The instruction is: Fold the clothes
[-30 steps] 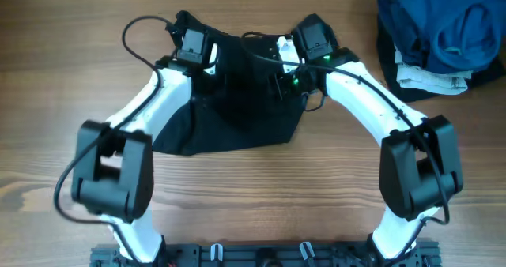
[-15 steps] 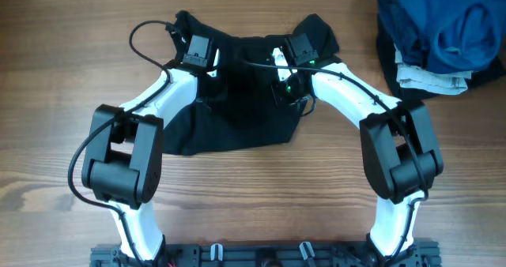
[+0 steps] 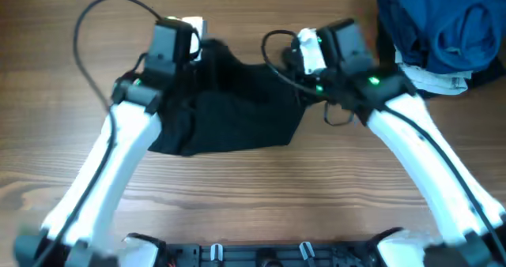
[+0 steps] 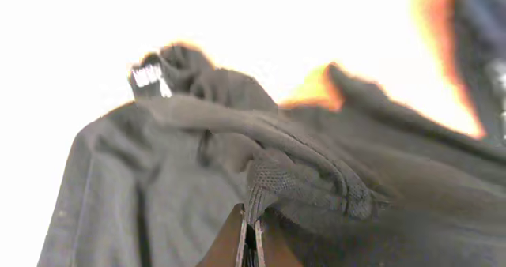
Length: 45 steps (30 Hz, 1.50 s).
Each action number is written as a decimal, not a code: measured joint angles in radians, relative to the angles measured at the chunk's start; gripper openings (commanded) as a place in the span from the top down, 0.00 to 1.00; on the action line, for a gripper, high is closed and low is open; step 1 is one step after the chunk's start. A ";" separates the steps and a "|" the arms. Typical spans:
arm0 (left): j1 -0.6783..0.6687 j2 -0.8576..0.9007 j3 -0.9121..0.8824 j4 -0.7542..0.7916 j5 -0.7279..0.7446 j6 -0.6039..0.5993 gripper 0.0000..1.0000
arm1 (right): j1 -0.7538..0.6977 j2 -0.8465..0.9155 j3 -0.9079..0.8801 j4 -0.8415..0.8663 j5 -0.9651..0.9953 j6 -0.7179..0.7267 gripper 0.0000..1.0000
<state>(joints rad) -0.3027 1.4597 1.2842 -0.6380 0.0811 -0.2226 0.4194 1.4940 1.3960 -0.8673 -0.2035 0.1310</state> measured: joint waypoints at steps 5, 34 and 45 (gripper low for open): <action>-0.018 -0.313 -0.004 0.085 0.011 0.000 0.96 | 0.002 -0.183 0.119 -0.064 0.034 0.000 0.96; 0.008 -0.427 0.233 0.280 -0.114 0.019 0.96 | -0.037 0.260 0.673 -0.312 -0.434 -0.481 0.21; 0.008 -0.468 0.254 0.236 -0.114 0.019 0.96 | 0.126 0.372 0.667 -0.389 -0.716 -0.948 0.12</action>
<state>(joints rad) -0.2943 0.9920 1.5383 -0.4023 -0.0330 -0.2031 0.5453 1.8664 2.0632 -1.2568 -0.9199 -0.8173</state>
